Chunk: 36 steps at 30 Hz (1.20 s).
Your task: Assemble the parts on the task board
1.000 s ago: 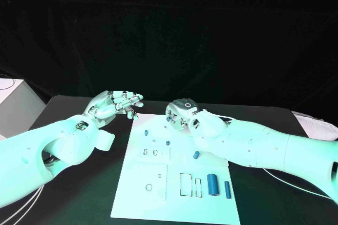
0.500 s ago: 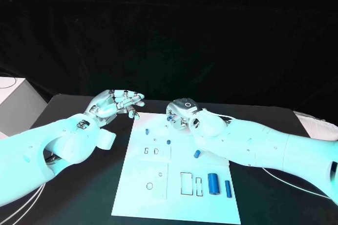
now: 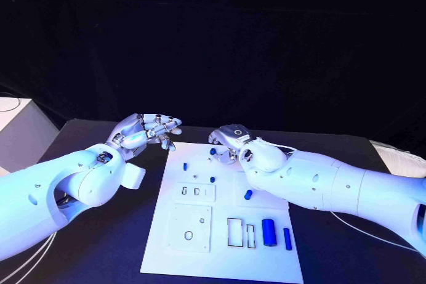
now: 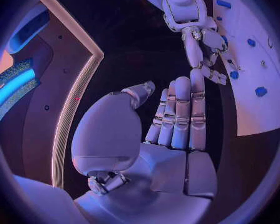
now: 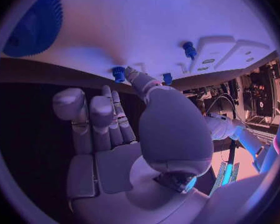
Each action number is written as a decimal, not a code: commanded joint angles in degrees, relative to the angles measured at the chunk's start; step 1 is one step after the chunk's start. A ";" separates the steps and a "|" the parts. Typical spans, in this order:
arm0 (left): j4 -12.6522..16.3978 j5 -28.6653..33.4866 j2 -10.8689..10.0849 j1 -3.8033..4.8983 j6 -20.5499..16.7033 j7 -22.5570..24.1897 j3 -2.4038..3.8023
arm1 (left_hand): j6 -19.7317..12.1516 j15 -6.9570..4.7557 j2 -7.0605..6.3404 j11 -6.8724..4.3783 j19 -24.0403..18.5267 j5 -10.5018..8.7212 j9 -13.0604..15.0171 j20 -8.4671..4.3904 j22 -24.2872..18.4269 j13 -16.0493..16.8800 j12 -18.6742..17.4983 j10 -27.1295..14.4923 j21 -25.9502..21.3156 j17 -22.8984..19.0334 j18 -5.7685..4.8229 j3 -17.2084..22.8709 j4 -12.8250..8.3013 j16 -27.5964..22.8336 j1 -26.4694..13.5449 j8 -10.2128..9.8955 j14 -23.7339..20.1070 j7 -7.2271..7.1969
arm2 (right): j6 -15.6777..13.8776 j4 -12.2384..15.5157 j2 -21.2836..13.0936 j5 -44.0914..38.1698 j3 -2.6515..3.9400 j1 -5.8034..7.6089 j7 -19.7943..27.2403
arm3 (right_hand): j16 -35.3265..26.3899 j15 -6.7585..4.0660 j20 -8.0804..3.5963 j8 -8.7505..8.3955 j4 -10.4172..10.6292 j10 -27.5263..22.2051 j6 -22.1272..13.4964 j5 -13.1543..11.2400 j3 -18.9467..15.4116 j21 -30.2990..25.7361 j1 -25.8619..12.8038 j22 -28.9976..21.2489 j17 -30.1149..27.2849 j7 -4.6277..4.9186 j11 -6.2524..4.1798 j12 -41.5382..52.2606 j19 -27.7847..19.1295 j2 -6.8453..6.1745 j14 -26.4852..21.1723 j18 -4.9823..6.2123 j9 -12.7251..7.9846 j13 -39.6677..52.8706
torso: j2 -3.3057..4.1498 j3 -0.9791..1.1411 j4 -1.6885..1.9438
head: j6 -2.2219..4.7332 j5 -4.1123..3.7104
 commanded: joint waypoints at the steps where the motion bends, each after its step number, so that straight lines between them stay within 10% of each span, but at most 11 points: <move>1: -0.03 -0.21 -0.02 0.07 1.03 0.15 0.05 | -0.52 0.09 0.23 0.03 -0.25 -0.30 0.06 0.00 0.07 0.07 0.27 -0.42 0.31 0.05 0.23 0.06 -0.05 0.37 0.38 -0.31 -0.30 -0.06 | -1.06 0.56 -0.57 0.26 0.01 0.01 1.33 | -0.70 -0.05 -0.01 -0.67 1.18 -0.66 -0.69 0.37 -3.93 -1.33 1.71 -1.06 -0.95 -0.45 0.11 0.07 0.18 0.52 -0.16 0.90 -0.36 0.15 | -0.05 0.06 -0.16 | 0.10 0.12; 11: -0.91 -0.21 0.11 0.04 1.26 0.28 0.05 | -0.57 0.10 0.23 0.05 -0.29 -0.30 0.08 0.01 0.10 0.09 0.28 -0.47 0.35 0.06 0.23 0.05 -0.04 0.39 0.39 -0.33 -0.32 -0.03 | -2.62 7.68 -8.01 5.58 0.48 0.29 3.22 | 2.06 -0.67 -0.51 -0.62 3.60 3.33 0.91 0.52 -5.03 -0.25 4.20 1.11 2.86 0.38 -0.74 1.34 1.71 1.49 1.21 0.48 -0.73 1.56 | -0.65 0.27 -0.82 | 0.44 -0.01; 18: -1.55 -0.21 0.17 0.01 1.50 0.45 0.04 | -0.61 0.11 0.23 0.07 -0.31 -0.30 0.09 0.01 0.12 0.10 0.27 -0.52 0.38 0.07 0.23 0.05 -0.05 0.40 0.41 -0.35 -0.34 -0.02 | -0.79 13.98 -15.34 16.71 1.57 0.81 5.92 | 8.76 -1.68 -1.53 -0.60 4.82 14.19 2.71 1.29 -0.08 7.44 2.94 10.43 11.93 0.54 -2.03 7.84 5.00 -1.16 3.19 -1.14 -1.01 6.18 | -1.21 0.41 -1.47 | 0.86 -0.48; 19: -1.66 -0.22 0.18 0.00 1.55 0.47 0.04 | -0.61 0.11 0.23 0.07 -0.31 -0.30 0.09 0.01 0.12 0.10 0.27 -0.52 0.38 0.07 0.23 0.05 -0.05 0.40 0.41 -0.35 -0.34 -0.02 | 0.05 14.47 -16.19 17.93 1.67 0.85 6.00 | 11.78 -2.23 -2.20 -0.10 4.64 18.54 3.13 3.56 -2.90 11.13 2.19 14.80 16.29 -0.15 -3.10 19.32 6.46 -2.55 4.16 -1.87 -0.72 15.83 | -1.27 0.45 -1.55 | 0.92 -0.54; 20: -1.74 -0.23 0.19 -0.01 1.59 0.47 0.04 | -0.65 0.12 0.22 0.08 -0.33 -0.30 0.09 0.02 0.13 0.11 0.27 -0.55 0.40 0.08 0.23 0.04 -0.05 0.42 0.41 -0.36 -0.35 0.00 | 0.79 14.75 -16.80 18.90 1.73 0.87 6.01 | 13.86 -2.68 -1.28 0.25 4.24 15.34 2.30 5.40 -5.09 13.02 3.84 17.08 18.93 -1.33 -3.77 41.93 6.91 -1.31 4.41 -2.75 -0.42 38.45 | -1.33 0.49 -1.59 | 0.96 -0.60; 24: -2.00 -0.27 0.29 -0.04 1.69 0.49 0.04 | -0.69 0.13 0.21 0.09 -0.34 -0.30 0.10 0.03 0.15 0.12 0.27 -0.59 0.43 0.09 0.23 0.03 -0.05 0.44 0.42 -0.38 -0.36 0.02 | 4.02 15.13 -18.75 21.61 1.89 0.92 5.57 | 19.09 -1.43 -1.32 1.19 7.58 19.67 0.13 6.91 -9.52 17.26 2.37 22.44 27.84 0.73 -1.93 73.18 8.23 -0.14 5.78 -3.17 -0.15 69.89 | -1.46 0.61 -1.80 | 0.85 -0.76; 36: -2.23 -0.66 0.49 -0.08 1.91 0.37 0.03 | -0.69 0.13 0.21 0.09 -0.34 -0.30 0.10 0.03 0.15 0.12 0.27 -0.59 0.43 0.09 0.23 0.03 -0.05 0.44 0.42 -0.38 -0.36 0.02 | 7.68 13.85 -19.98 21.63 2.00 0.94 2.38 | 23.37 -0.61 -0.54 2.24 11.14 25.90 -1.41 6.19 -14.84 23.51 3.78 30.23 36.66 1.38 -1.17 82.05 10.76 0.83 7.26 -4.72 -0.21 79.18 | -1.31 0.62 -1.67 | 0.61 -1.27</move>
